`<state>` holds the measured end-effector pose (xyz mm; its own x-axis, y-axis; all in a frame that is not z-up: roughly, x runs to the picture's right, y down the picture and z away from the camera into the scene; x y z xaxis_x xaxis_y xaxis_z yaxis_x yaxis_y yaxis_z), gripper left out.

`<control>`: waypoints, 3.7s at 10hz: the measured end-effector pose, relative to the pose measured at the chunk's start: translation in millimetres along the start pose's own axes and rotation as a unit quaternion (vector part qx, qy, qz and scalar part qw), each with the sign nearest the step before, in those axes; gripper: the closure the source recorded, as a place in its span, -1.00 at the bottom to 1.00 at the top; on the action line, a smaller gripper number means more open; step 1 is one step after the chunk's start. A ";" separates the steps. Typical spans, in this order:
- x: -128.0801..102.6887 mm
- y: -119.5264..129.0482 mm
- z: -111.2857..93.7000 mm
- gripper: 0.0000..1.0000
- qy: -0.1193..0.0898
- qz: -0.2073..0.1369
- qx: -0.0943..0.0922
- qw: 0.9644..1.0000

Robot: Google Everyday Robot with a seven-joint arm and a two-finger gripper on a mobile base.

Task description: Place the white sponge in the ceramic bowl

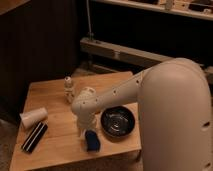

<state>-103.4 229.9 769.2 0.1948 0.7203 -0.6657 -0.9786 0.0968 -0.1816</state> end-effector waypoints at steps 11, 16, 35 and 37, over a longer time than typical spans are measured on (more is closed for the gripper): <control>32.1 -15.0 20.5 -0.30 0.027 0.039 0.014 0.999; 33.0 -19.1 29.9 -0.30 0.030 0.034 0.026 0.999; 19.2 -40.6 -105.5 0.82 -0.123 0.054 -0.105 0.985; 16.7 -47.8 -107.4 0.82 -0.131 0.081 -0.081 0.985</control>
<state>-46.2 163.5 689.1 -0.0070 0.8722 -0.4891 -0.9677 -0.1293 -0.2166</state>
